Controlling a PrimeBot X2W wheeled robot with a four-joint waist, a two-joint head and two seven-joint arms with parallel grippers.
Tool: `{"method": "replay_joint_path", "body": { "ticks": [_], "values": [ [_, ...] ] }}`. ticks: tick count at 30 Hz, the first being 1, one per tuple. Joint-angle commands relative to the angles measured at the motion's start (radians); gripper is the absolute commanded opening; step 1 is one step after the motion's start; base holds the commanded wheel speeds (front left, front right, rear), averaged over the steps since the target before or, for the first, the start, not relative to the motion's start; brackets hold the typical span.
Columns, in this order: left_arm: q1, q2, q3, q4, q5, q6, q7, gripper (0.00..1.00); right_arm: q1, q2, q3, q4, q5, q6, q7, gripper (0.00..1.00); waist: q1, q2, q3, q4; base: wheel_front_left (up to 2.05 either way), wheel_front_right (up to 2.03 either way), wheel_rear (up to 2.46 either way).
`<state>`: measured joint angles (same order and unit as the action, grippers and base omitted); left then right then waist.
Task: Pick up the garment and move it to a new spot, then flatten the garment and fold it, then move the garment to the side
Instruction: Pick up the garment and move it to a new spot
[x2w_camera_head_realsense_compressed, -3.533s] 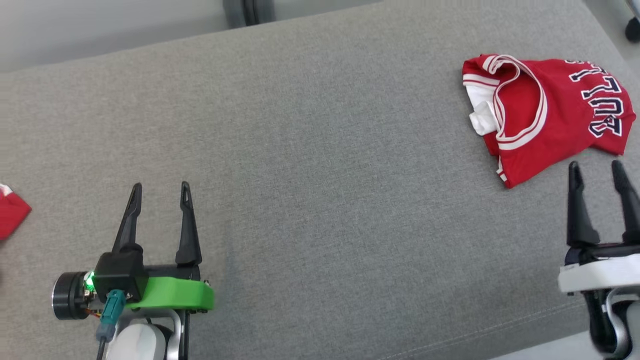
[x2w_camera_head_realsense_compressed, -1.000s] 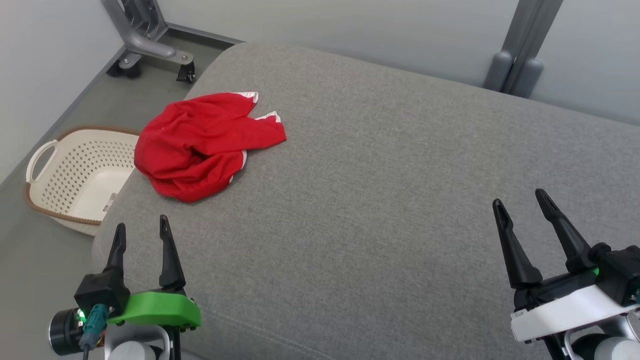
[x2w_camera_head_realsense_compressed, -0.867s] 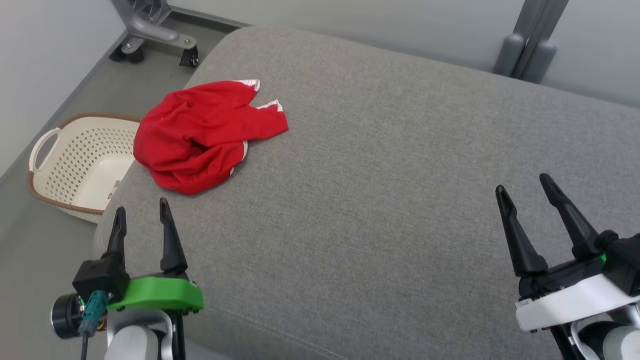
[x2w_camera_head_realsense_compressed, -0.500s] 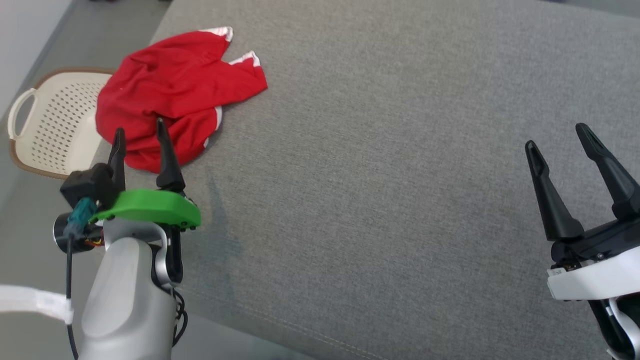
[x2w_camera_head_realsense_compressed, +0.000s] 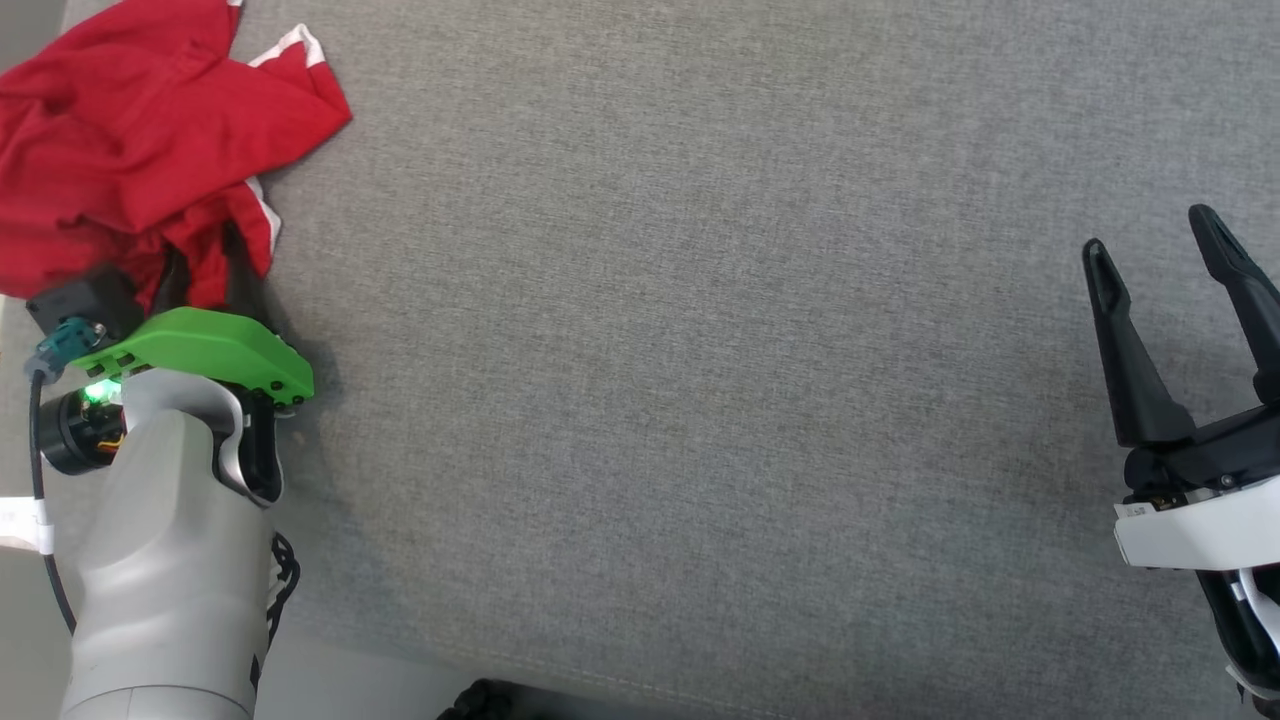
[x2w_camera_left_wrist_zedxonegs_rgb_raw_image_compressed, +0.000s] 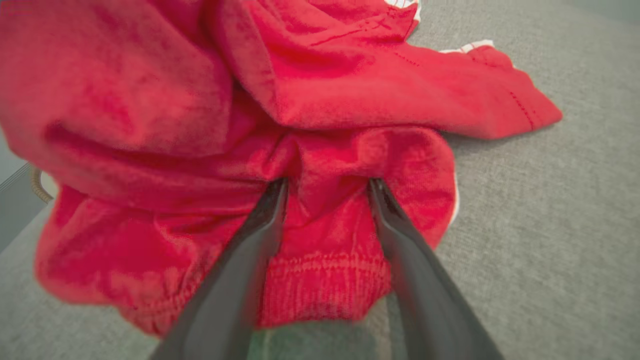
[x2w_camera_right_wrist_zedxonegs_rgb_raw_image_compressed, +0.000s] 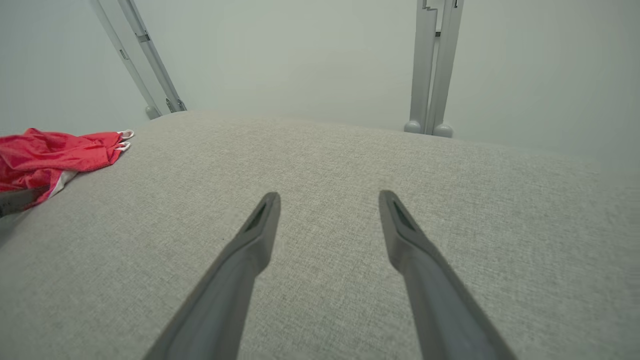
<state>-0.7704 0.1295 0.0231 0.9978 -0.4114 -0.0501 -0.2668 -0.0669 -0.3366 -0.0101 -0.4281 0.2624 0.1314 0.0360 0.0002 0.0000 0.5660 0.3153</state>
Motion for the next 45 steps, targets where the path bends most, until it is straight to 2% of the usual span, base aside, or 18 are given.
{"method": "replay_joint_path", "body": {
  "ticks": [1, 4, 11, 18, 25, 29, 34, 38, 39, 45],
  "values": [
    [0.024, -0.001, 0.01, -0.013, 0.018, 0.003, 0.005, 0.0, -0.013, -0.003, 0.003, 0.004, -0.002, -0.002, -0.011, 1.0, -0.0002, 0.0, 0.004, -0.016, 0.0, 0.0, 0.0],
    [0.079, 0.009, 0.047, -0.089, 0.036, 0.016, 0.004, 0.0, -0.014, 0.003, 0.015, 0.021, -0.005, -0.002, -0.026, 1.0, -0.0002, 0.0, -0.039, -0.015, 0.0, 0.0, 0.0],
    [0.275, 0.007, 0.134, -0.371, 0.131, 0.049, 0.003, 0.0, 0.022, 0.051, 0.052, 0.095, 0.007, -0.002, -0.074, 1.0, -0.0002, 0.0, -0.208, -0.043, 0.0, 0.0, 0.0],
    [0.457, -0.012, 0.13, -0.573, 0.208, 0.049, 0.003, 0.0, 0.082, 0.108, 0.09, 0.163, 0.011, -0.002, -0.1, 1.0, -0.0002, 0.0, -0.374, -0.084, 0.0, 0.0, 0.0],
    [0.591, -0.042, 0.06, -0.694, 0.217, 0.027, 0.039, 0.0, 0.13, 0.15, 0.109, 0.202, 0.014, -0.002, -0.123, 1.0, -0.0002, 0.0, -0.48, -0.145, 0.0, 0.0, 0.0],
    [0.627, -0.057, -0.005, -0.76, 0.217, 0.011, 0.083, 0.0, 0.138, 0.157, 0.119, 0.201, 0.011, -0.002, -0.13, 1.0, -0.0002, 0.0, -0.495, -0.2, 0.0, 0.0, 0.0],
    [0.603, -0.068, -0.09, -0.778, 0.211, -0.016, 0.122, 0.0, 0.096, 0.128, 0.143, 0.196, 0.005, -0.002, -0.138, 1.0, -0.0002, 0.0, -0.467, -0.299, 0.0, 0.0, 0.0],
    [0.537, -0.073, -0.178, -0.754, 0.217, -0.033, 0.132, 0.0, 0.057, 0.096, 0.146, 0.195, 0.012, -0.002, -0.146, 1.0, -0.0002, 0.0, -0.413, -0.397, 0.0, 0.0, 0.0],
    [0.497, -0.075, -0.224, -0.739, 0.217, -0.039, 0.134, 0.0, 0.041, 0.085, 0.133, 0.2, 0.016, -0.002, -0.15, 1.0, -0.0002, 0.0, -0.379, -0.439, 0.0, 0.0, 0.0],
    [0.372, -0.077, -0.375, -0.686, 0.188, -0.052, 0.125, 0.0, 0.016, 0.096, 0.091, 0.234, 0.036, -0.002, -0.185, 1.0, -0.0002, 0.0, -0.28, -0.536, 0.0, 0.0, 0.0]
  ]
}}
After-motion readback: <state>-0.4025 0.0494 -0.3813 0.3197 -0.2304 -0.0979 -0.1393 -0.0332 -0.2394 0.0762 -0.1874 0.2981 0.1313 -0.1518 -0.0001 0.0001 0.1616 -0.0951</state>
